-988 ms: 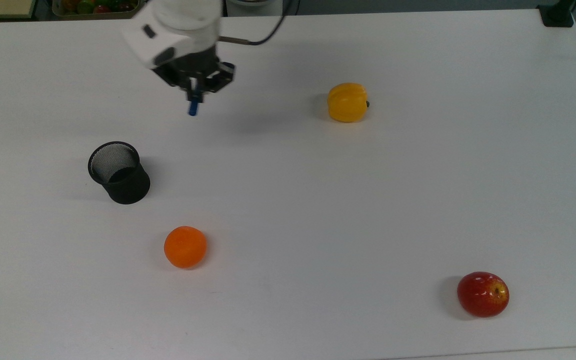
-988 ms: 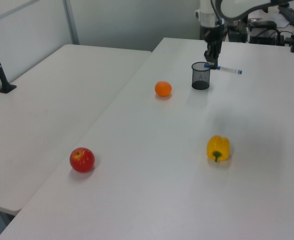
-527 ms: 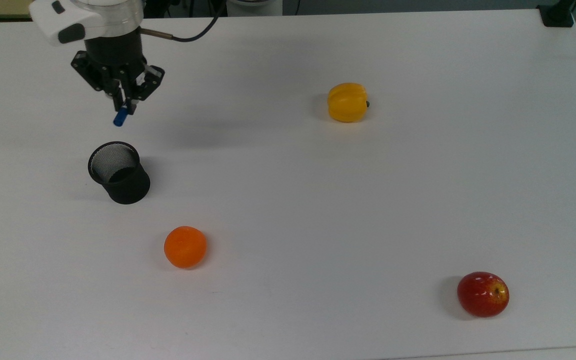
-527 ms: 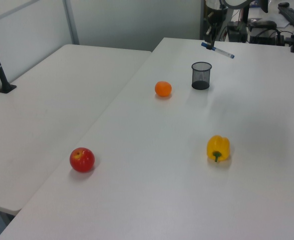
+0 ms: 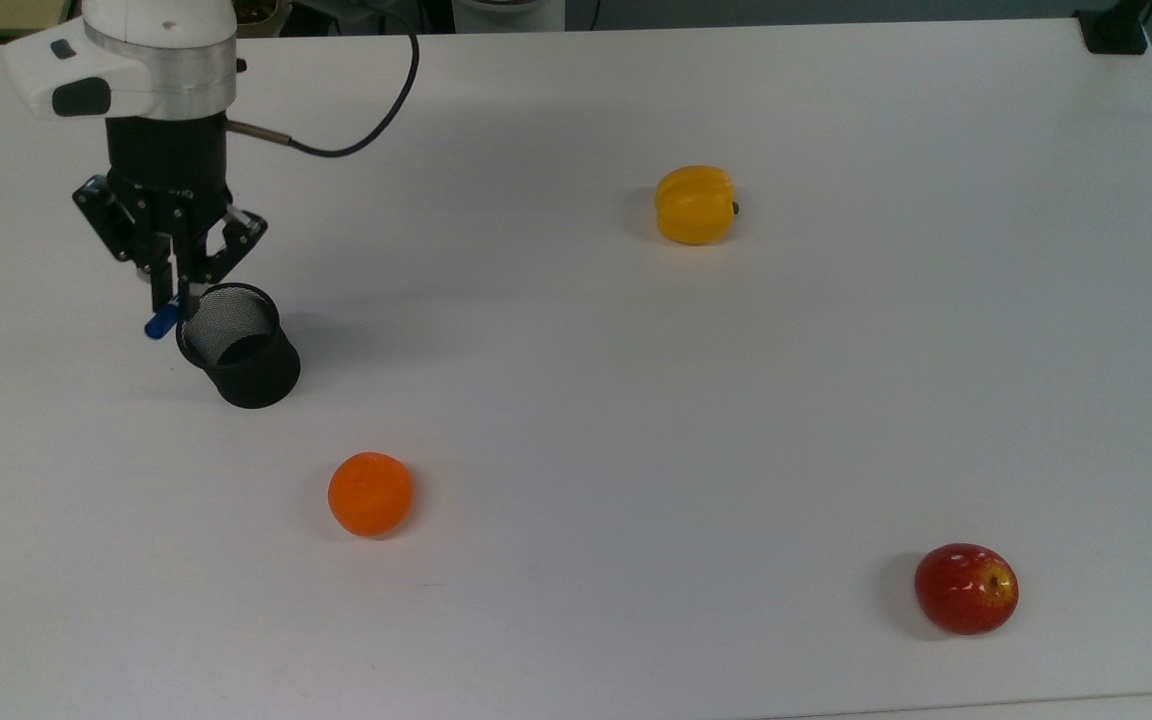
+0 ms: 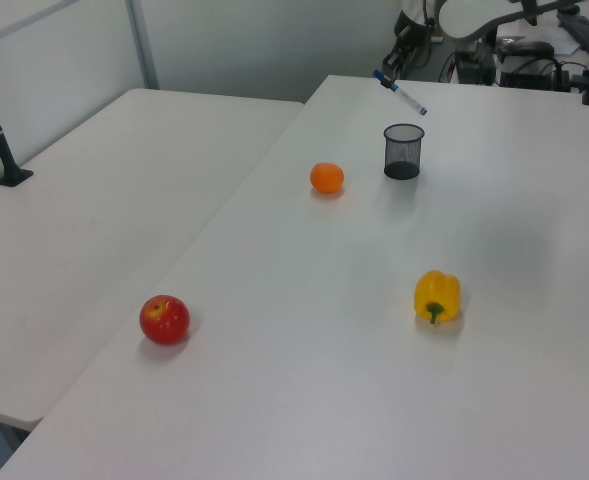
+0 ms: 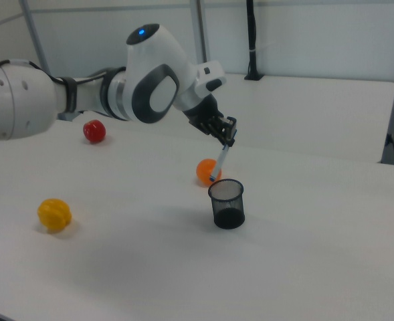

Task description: Place marker

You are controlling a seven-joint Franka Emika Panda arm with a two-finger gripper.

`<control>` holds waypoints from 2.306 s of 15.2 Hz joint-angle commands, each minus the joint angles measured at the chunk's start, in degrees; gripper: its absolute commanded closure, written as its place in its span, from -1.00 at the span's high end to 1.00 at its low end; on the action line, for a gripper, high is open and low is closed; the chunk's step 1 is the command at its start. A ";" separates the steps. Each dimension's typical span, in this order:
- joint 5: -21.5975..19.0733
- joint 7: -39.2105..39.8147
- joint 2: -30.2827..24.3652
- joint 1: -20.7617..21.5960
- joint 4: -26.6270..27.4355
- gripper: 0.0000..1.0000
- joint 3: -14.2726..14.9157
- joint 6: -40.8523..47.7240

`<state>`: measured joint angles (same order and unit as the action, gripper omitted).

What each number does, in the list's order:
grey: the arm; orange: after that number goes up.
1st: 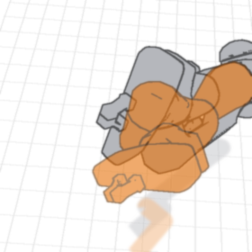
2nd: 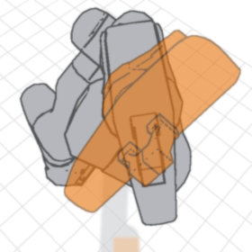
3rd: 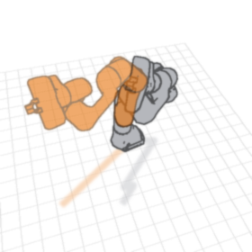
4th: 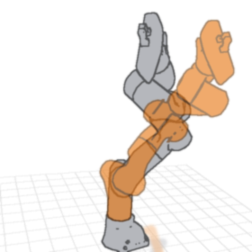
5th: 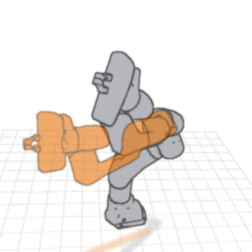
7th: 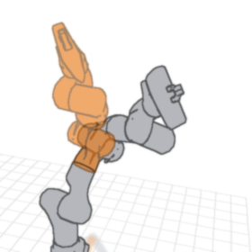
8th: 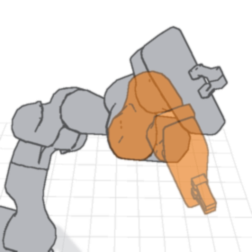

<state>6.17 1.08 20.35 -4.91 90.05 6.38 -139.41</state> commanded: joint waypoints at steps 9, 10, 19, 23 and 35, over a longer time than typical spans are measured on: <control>-0.01 0.58 2.41 -0.27 6.10 -0.69 0.39 -10.27; 0.07 0.58 2.50 -0.27 6.10 -0.69 0.39 -10.19; -0.01 -1.79 2.85 -0.01 5.84 1.00 0.39 -10.27; -0.01 -1.88 2.76 0.26 5.49 1.00 0.39 -10.18; 0.07 -2.23 -4.87 12.72 5.23 1.00 -0.22 11.05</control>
<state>6.17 -0.20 19.67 3.90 93.86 5.70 -137.04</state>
